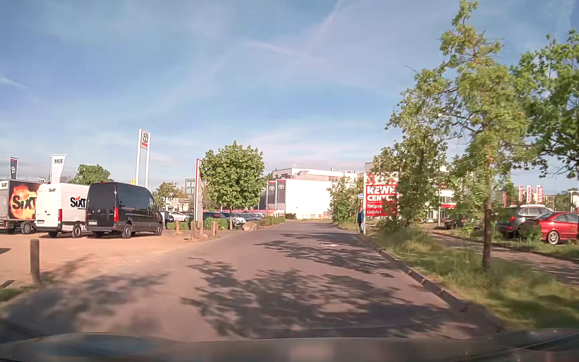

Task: Follow the waypoints while adhering to traffic rules and regulations

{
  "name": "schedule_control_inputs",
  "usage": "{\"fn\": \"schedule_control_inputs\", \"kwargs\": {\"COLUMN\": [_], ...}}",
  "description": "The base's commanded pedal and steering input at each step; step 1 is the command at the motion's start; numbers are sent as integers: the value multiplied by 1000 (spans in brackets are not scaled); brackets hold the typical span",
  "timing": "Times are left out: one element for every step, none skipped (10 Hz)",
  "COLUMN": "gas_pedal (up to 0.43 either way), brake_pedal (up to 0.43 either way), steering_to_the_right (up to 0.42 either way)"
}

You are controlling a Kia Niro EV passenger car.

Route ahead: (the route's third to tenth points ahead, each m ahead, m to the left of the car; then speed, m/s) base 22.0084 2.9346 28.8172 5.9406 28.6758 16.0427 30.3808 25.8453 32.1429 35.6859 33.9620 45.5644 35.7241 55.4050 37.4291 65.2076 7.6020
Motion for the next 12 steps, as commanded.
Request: {"fn": "schedule_control_inputs", "kwargs": {"gas_pedal": [0,0,0,0,0,0,0,0,0,0,0,0], "brake_pedal": [12,18,18,24,30,43,55,67,79,91,91,116], "steering_to_the_right": [-9,-7,-6,-5,-4,-4,-4,-2,0,1,3,6]}}
